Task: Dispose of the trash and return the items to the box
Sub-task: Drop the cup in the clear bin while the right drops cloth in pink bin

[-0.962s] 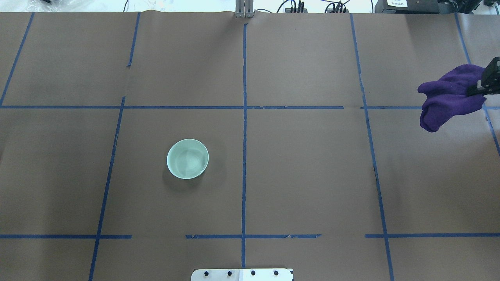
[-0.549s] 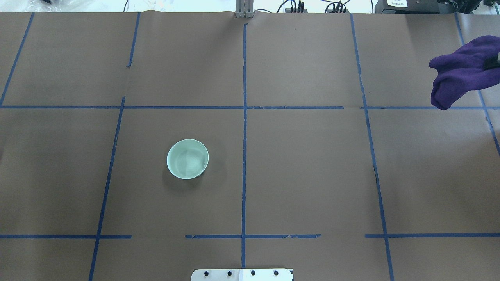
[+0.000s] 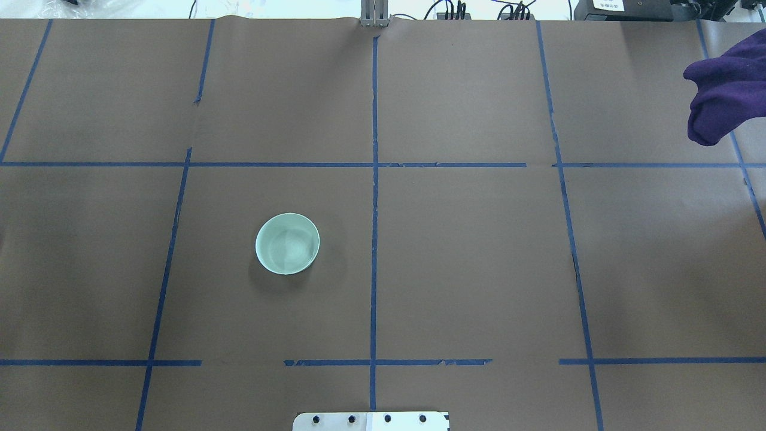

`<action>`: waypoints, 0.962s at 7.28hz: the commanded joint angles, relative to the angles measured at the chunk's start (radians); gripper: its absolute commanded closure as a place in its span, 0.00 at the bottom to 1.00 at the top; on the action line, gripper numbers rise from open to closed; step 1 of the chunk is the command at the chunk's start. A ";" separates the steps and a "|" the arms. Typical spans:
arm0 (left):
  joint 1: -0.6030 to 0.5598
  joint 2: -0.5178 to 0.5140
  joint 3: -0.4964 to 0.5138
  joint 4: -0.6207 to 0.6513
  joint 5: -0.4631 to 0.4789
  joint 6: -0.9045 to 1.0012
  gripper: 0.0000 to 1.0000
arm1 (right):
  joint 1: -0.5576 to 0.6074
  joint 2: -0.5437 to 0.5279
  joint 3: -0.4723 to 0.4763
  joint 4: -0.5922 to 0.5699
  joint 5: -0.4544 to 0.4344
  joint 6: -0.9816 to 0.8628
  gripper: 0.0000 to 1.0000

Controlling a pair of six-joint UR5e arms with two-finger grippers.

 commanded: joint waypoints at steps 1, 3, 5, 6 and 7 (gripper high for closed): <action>0.007 -0.003 0.012 -0.012 0.001 -0.004 0.79 | 0.024 -0.003 -0.006 -0.001 0.000 -0.046 1.00; 0.008 -0.014 0.023 -0.015 0.006 -0.003 0.00 | 0.036 -0.005 -0.006 -0.001 0.000 -0.060 1.00; 0.007 -0.015 -0.017 -0.014 0.009 -0.001 0.00 | 0.044 -0.005 -0.015 -0.001 0.000 -0.062 1.00; 0.001 0.000 -0.058 -0.012 0.013 0.000 0.00 | 0.047 -0.009 -0.026 -0.001 0.000 -0.078 1.00; -0.013 0.002 -0.130 -0.009 0.051 -0.004 0.00 | 0.047 -0.014 -0.035 -0.003 -0.002 -0.098 1.00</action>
